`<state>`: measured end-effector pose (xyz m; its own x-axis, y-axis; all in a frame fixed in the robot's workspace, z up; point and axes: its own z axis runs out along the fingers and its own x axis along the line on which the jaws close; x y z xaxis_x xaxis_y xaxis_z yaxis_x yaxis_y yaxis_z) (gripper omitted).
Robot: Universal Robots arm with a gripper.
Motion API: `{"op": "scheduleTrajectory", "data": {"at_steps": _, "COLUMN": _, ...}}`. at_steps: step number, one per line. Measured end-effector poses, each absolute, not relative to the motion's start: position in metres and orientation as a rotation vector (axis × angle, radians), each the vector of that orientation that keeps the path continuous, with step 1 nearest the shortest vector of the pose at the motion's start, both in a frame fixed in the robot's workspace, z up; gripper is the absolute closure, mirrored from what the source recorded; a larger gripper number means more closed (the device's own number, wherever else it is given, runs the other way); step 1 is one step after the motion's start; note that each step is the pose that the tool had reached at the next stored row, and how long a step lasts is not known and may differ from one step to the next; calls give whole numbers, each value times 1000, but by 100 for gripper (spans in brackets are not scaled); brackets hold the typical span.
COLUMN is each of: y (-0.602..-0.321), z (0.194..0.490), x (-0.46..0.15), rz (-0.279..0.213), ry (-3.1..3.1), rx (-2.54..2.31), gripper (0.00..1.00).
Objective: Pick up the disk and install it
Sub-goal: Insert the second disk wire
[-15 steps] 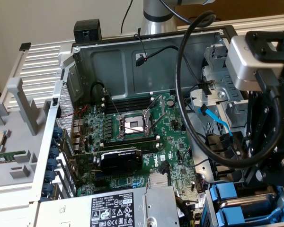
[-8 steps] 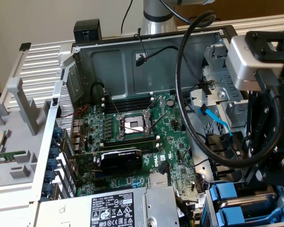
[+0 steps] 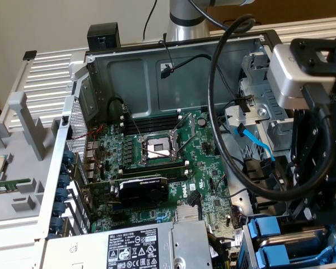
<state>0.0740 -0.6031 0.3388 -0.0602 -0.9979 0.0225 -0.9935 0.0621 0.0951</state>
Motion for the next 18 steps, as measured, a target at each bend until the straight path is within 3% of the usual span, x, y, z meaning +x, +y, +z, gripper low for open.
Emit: {"op": "scheduleTrajectory", "data": {"at_steps": 18, "y": -603, "z": 374, "x": 73, "rz": -50, "ry": -2216, "rx": 2081, "gripper": 75}}
